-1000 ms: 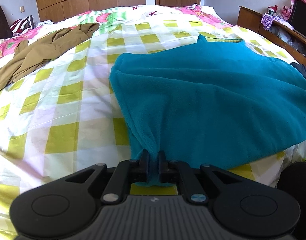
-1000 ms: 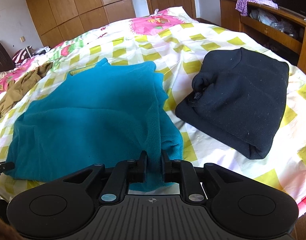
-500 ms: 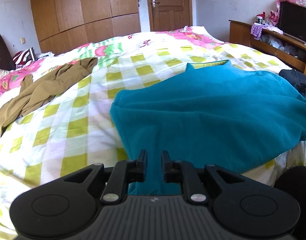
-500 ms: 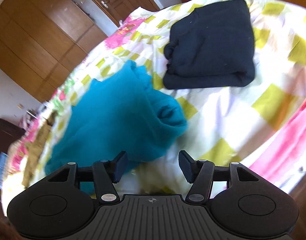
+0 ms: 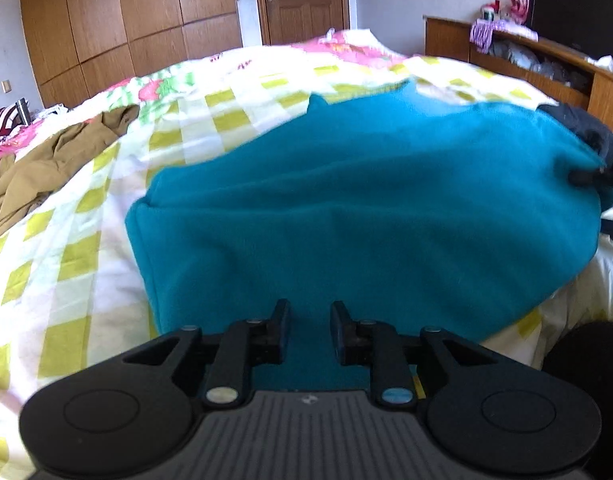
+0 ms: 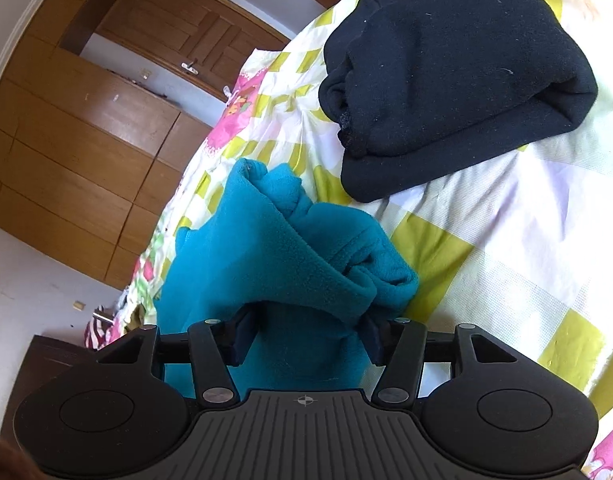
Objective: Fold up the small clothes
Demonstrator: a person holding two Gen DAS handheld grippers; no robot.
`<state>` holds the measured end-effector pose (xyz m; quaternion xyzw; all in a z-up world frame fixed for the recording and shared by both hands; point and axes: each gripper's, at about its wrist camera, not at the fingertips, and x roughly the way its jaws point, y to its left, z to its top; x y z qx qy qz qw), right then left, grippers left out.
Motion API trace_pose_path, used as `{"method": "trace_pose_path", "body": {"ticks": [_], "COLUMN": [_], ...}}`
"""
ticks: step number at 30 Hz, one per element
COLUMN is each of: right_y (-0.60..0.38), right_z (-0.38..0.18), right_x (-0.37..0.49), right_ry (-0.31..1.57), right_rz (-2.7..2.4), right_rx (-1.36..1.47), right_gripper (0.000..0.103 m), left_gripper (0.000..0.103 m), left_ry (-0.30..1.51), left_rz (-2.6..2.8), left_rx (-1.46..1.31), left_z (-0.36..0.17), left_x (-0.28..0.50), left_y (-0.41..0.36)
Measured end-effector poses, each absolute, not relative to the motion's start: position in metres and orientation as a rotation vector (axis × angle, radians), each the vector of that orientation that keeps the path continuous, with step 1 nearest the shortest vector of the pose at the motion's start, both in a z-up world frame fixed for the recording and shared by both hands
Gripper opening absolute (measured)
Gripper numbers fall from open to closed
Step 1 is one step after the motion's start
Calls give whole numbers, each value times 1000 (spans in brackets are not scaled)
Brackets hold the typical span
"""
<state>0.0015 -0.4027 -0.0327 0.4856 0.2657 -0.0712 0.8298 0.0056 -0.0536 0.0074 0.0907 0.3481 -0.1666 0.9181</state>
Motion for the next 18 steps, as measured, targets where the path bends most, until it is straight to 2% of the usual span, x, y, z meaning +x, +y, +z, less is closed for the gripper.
{"method": "trace_pose_path", "body": {"ticks": [3, 5, 10, 18], "right_y": [-410, -410, -395, -393], "right_z": [-41, -49, -48, -42], "right_x": [-29, -32, -24, -7], "right_ry": [501, 531, 543, 465], "right_rz": [-167, -152, -139, -138], "right_rx": [1204, 1255, 1235, 1191], "right_gripper": [55, 55, 59, 58], "left_gripper": [41, 42, 42, 42], "left_ry": [671, 750, 740, 719], "left_rz": [-352, -382, -396, -380], "left_rx": [168, 183, 204, 144], "left_z": [7, -9, -14, -7], "left_x": [10, 18, 10, 14], "left_y": [-60, -68, -71, -65]}}
